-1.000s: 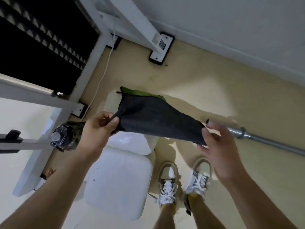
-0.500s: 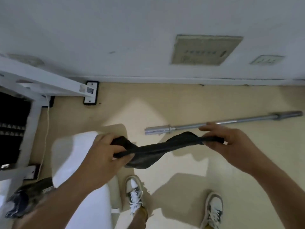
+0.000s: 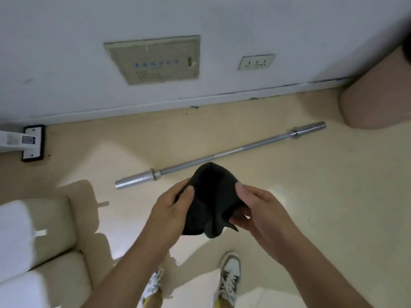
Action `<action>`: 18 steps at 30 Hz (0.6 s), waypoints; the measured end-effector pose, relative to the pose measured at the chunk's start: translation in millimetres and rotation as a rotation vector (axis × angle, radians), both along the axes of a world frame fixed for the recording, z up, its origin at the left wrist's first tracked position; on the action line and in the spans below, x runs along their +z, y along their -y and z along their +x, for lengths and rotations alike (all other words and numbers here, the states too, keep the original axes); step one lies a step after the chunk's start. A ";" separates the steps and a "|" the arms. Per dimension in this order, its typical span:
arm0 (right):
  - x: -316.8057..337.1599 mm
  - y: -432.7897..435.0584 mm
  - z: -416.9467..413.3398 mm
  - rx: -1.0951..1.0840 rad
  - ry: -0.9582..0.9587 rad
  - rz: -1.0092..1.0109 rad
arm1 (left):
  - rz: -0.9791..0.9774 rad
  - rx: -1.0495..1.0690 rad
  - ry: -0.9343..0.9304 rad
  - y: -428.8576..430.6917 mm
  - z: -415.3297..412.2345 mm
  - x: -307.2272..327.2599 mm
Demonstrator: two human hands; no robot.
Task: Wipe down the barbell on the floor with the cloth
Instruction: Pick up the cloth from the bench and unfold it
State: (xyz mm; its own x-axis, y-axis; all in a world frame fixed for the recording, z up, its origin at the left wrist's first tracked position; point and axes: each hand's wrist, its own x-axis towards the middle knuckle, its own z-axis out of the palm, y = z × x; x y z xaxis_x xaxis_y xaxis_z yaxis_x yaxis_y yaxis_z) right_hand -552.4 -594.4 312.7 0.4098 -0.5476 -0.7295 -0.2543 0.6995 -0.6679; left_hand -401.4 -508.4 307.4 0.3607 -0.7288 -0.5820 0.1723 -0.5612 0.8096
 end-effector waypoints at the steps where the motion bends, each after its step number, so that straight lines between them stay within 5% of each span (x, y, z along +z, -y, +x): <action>1: -3.8 5.5 -7.7 0.053 0.017 -0.019 | -0.011 -0.073 -0.053 15.1 -18.7 -1.5; 7: -23.9 62.6 -47.2 0.377 0.018 -0.136 | -0.012 -0.199 -0.245 75.6 -63.6 -34.0; 12: -71.2 106.5 -50.9 0.593 -0.151 -0.456 | 0.062 -0.227 -0.094 119.0 -79.7 -95.6; 18: -176.6 179.8 -79.4 0.352 -0.138 -0.441 | 0.060 -0.188 -0.363 176.0 -71.8 -178.7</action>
